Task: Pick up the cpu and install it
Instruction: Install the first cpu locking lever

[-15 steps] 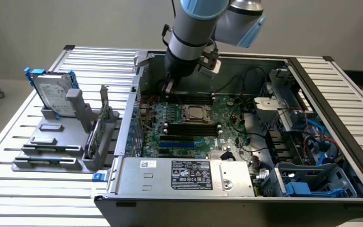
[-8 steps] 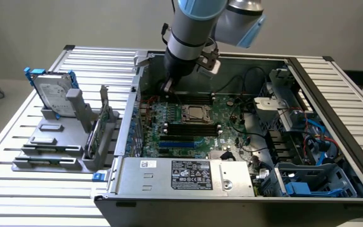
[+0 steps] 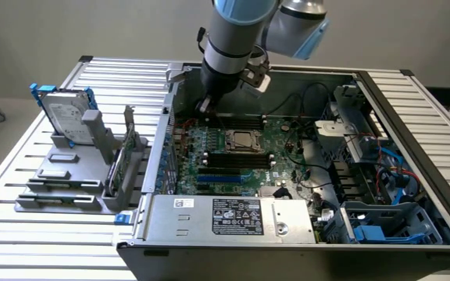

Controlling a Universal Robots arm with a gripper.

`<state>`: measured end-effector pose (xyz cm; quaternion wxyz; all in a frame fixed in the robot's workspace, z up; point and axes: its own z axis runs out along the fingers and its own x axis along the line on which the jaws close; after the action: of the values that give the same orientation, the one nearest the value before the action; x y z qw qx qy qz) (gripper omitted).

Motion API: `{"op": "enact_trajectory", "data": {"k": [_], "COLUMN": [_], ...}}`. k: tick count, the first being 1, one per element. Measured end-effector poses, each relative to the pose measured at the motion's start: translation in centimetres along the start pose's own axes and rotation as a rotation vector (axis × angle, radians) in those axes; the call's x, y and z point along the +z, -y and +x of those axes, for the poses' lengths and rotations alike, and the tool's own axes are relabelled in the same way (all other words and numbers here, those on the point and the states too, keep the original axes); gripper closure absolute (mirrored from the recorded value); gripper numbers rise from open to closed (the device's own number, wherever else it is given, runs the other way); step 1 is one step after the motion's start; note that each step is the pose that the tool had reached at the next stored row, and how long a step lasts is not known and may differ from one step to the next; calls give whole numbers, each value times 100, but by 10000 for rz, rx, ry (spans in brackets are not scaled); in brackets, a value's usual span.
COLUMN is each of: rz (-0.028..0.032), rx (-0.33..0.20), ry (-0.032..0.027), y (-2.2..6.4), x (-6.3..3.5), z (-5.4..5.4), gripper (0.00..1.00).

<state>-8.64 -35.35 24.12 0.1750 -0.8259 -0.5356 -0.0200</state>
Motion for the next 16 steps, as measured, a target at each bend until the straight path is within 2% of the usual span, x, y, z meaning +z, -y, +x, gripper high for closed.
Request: {"op": "enact_trajectory", "data": {"k": [5,8,11,16], "rz": [-139,-290,-520,-988], "rx": [250,321,333,331], "ry": [-121,-207,-323,-557], "y": [2,5,12,20], "x": [1,-4,-13,-22], "z": [0,5,16,29], "gripper": [89,89,89,89]}}
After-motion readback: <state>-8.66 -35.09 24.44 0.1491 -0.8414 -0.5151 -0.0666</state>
